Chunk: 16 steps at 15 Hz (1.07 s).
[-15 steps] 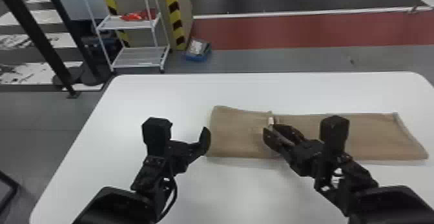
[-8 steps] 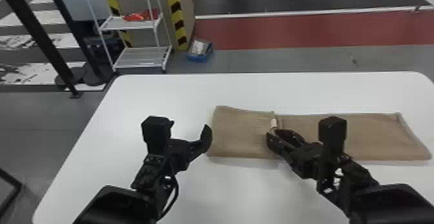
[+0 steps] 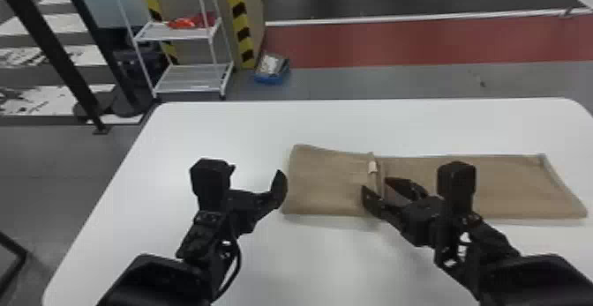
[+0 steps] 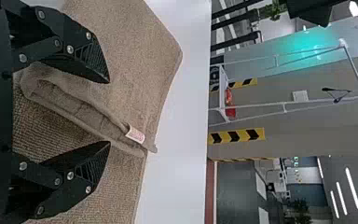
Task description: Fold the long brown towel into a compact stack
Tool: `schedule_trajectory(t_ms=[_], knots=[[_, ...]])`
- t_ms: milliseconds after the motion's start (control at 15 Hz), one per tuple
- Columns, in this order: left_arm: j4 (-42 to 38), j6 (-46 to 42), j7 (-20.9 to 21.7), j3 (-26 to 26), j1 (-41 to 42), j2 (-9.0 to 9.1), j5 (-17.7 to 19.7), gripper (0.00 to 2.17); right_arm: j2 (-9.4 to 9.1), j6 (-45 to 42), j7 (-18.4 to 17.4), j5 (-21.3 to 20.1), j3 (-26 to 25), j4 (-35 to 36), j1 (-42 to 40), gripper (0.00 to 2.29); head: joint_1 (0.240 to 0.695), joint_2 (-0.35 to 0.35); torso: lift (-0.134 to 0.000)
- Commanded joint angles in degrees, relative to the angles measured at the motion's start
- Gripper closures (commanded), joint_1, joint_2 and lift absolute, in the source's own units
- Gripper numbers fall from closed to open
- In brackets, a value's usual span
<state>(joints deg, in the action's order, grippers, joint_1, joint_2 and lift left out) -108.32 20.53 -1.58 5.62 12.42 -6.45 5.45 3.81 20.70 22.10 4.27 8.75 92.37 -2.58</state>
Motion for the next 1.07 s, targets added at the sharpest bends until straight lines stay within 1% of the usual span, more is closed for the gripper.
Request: schedule_trajectory(t_ms=[0,67,133,467,667,1000], knots=[[-0.05,0.00,0.00,0.09,0.06,0.04,0.27,0.04,0.06,0.00,0.04,-0.14,-0.04,0.01,0.47,0.59,0.695,0.120,-0.125],[-0.05,0.00,0.00,0.09,0.06,0.04,0.27,0.04,0.06,0.18,0.13,-0.23,-0.04,0.01,0.65,0.72,0.695,0.119,-0.125],[-0.14,0.00,0.00,0.09,0.15,0.04,0.27,0.04,0.06,0.18,0.13,-0.23,0.04,0.01,0.73,0.77,0.695,0.118,-0.125],[-0.49,0.00,0.26,-0.61,0.50,-0.05,0.44,0.04,0.06,0.71,0.22,0.03,0.48,0.10,0.65,0.77,0.695,0.122,-0.125],[-0.40,0.00,0.26,-0.44,0.50,0.04,0.44,0.06,-0.03,1.06,0.13,-0.05,0.39,2.56,-0.14,0.76,0.695,0.126,-0.125],[-0.67,0.00,0.35,-0.53,1.03,0.04,0.44,0.07,-0.12,1.76,0.04,-0.76,0.31,0.27,0.65,0.76,0.695,0.126,-0.125]])
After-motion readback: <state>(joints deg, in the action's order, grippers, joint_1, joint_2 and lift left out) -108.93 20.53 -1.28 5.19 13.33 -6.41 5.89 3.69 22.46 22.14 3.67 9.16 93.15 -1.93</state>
